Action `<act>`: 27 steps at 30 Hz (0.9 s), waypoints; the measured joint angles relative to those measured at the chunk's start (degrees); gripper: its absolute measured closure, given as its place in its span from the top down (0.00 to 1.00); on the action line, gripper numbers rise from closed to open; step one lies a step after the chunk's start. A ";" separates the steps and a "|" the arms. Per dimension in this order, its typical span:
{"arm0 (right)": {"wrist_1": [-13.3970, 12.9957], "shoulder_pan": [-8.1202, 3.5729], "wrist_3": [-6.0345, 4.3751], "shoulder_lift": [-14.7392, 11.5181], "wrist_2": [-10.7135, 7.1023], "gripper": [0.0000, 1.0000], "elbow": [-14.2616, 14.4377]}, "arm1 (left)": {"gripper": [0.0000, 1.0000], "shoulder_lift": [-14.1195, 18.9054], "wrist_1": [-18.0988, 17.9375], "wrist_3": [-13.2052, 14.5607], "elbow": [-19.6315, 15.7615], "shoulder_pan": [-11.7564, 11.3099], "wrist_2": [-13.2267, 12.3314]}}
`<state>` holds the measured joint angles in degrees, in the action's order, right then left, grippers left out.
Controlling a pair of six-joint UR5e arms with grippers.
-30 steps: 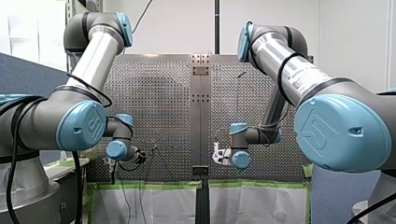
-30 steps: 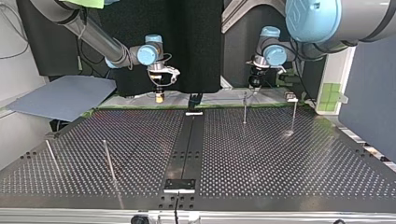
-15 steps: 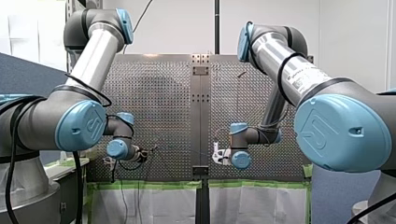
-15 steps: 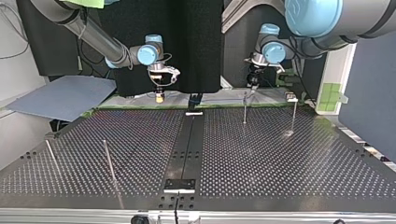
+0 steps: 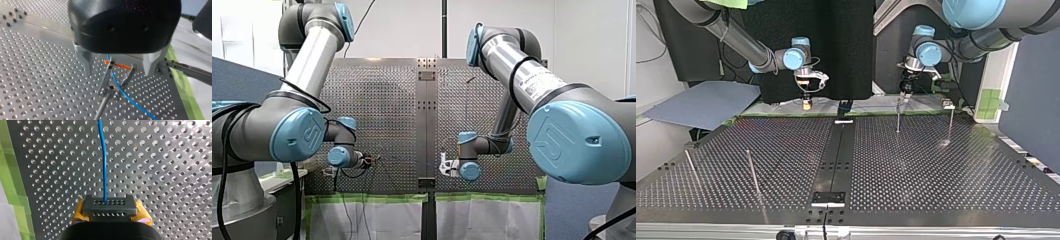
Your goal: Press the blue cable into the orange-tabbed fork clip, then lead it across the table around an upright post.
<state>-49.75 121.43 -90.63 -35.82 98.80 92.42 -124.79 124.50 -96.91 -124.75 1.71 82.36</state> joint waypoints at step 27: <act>0.00 -0.07 -0.01 -0.01 -0.57 0.00 -0.01 | 1.00 0.10 0.86 -2.40 -0.05 2.20 1.00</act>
<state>-49.76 121.36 -90.64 -35.83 98.23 92.42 -124.69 125.36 -99.31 -124.79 3.91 83.36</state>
